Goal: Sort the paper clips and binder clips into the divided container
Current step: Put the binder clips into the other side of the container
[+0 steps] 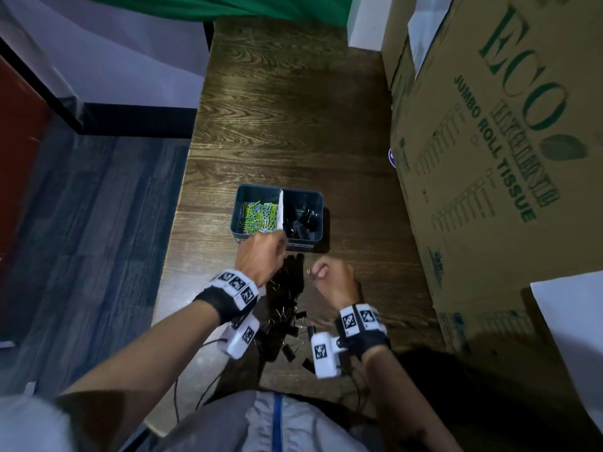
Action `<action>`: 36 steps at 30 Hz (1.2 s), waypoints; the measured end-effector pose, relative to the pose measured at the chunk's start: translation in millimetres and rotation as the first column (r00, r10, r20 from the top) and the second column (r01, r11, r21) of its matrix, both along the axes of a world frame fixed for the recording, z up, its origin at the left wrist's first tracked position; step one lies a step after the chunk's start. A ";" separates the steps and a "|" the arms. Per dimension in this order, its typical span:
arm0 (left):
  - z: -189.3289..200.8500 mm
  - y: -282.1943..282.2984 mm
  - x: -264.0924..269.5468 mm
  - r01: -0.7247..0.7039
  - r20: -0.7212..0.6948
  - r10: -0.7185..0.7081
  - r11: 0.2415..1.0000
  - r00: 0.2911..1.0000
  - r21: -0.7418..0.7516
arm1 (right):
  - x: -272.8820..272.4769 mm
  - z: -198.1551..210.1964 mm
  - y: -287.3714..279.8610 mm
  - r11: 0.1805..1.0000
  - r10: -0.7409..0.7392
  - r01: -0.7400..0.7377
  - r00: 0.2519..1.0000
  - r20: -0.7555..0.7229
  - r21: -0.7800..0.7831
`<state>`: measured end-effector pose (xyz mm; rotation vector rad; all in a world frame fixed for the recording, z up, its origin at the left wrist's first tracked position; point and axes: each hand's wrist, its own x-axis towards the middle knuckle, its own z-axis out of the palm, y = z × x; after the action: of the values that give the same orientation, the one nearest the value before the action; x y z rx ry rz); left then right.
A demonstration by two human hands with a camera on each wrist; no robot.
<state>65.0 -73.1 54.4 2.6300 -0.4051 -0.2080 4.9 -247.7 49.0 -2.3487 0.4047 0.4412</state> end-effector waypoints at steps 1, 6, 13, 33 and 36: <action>-8.1 5.0 -9.9 -0.011 -0.051 0.013 0.999 0.999 0.047 | 12.2 6.7 -1.1 1.000 -0.008 0.007 0.998 0.063 0.030; -43.9 22.6 -40.3 0.012 -0.310 0.065 0.971 0.949 0.240 | 61.9 30.6 2.8 0.999 -0.003 -0.012 0.929 0.371 0.038; -68.1 8.7 -41.7 0.156 -0.337 -0.069 0.958 0.939 0.239 | 21.7 5.4 1.2 0.986 0.148 -0.122 0.954 0.261 -0.113; -73.2 54.8 -118.7 0.372 -0.451 -0.208 0.874 0.868 0.314 | -81.8 -60.2 2.2 0.843 0.453 -0.510 0.844 -0.286 -0.171; -76.9 41.1 -114.4 0.358 -0.409 -0.220 0.885 0.886 0.299 | -70.7 -56.6 12.0 0.832 0.462 -0.528 0.830 -0.312 -0.173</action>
<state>-49.4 -32.0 -22.5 2.7849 -0.6908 -0.9456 -65.8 -235.8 -7.6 -2.6484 -0.0618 1.0061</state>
